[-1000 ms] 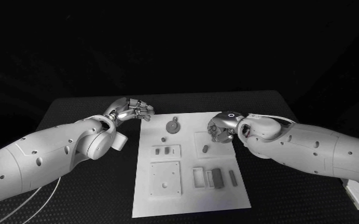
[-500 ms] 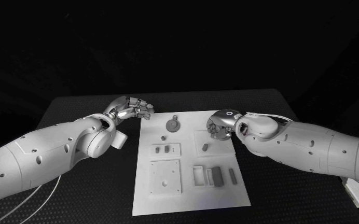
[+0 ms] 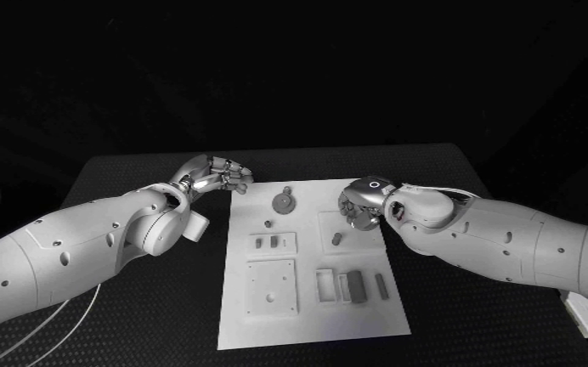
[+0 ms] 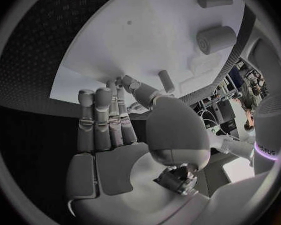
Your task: Assemble the parts on the task board
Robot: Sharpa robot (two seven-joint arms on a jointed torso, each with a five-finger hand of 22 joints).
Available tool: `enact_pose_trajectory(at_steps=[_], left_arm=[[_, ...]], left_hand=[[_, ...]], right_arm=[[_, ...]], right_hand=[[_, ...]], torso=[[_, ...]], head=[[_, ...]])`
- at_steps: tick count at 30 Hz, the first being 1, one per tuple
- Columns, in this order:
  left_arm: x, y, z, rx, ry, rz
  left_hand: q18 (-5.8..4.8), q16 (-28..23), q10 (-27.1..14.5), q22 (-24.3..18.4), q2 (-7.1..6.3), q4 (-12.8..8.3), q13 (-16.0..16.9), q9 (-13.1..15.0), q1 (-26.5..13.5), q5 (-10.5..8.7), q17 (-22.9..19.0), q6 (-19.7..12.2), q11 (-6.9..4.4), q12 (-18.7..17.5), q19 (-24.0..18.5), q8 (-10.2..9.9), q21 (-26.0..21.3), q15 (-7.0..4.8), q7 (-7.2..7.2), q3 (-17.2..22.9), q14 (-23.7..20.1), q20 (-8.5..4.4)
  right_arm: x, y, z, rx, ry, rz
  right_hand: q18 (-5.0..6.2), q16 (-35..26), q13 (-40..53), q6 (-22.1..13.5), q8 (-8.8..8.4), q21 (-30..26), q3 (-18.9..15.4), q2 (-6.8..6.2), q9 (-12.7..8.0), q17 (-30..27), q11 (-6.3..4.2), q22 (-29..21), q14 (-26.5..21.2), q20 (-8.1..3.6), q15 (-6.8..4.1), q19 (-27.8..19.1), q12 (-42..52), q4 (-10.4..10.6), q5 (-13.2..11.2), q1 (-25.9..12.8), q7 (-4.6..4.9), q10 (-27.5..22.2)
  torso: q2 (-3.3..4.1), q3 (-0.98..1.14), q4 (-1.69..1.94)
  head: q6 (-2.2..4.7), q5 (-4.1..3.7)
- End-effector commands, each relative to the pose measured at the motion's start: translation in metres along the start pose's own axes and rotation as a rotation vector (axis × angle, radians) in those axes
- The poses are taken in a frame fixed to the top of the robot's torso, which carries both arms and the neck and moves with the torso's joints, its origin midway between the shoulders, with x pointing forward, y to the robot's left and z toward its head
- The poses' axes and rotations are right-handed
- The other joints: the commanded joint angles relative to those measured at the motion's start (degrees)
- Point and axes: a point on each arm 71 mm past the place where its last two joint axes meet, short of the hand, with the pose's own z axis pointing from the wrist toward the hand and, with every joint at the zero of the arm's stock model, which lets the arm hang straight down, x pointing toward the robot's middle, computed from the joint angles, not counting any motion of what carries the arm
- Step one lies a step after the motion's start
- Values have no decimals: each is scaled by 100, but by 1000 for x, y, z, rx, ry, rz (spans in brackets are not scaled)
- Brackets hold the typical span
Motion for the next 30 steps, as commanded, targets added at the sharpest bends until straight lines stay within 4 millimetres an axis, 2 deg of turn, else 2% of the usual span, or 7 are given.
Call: enact_pose_trajectory(at_steps=[1,8,17,30], left_arm=[[1,-2,0,9,12,-9],[1,-2,0,9,12,-8],[3,-2,1,10,16,-8],[3,-2,1,14,16,-7]], left_hand=[[60,-33,36,-8,4,-11,-9,-6,48,-9,11,-4,18,16,45,12,-19,2,23,-10,41,7],[63,-37,36,-10,2,-12,-15,-8,54,-9,15,-6,19,15,49,12,-20,3,24,-12,46,8],[66,-45,35,-13,1,-14,-23,-11,63,-9,20,-8,20,14,52,11,-22,4,26,-13,50,10],[69,-54,39,-16,7,-10,-33,-14,72,-8,27,-8,20,14,58,13,-24,5,28,-14,58,13]], right_arm=[[17,-1,-4,8,86,-41],[17,0,-4,4,78,-46],[14,3,-5,-8,38,-36],[10,5,-7,-17,-14,-26]], right_hand=[[306,-36,41,59,40,37,59,45,-4,13,-46,15,33,-36,-33,33,-6,-34,-3,81,-17,111],[306,-47,98,118,75,36,110,18,2,30,-65,39,34,-55,-49,26,1,-40,-7,211,-45,166],[306,-23,181,229,139,66,97,38,25,66,-110,72,101,-71,-93,87,32,-34,-8,203,-89,277],[306,-2,292,339,226,90,110,42,106,119,-165,107,160,-104,-147,158,62,-29,-7,166,-143,404]], torso=[[-3,-2,0],[-2,-2,-2],[0,3,-1],[-3,-2,-1]], head=[[-5,-5],[11,-4],[29,-6],[39,-36]])
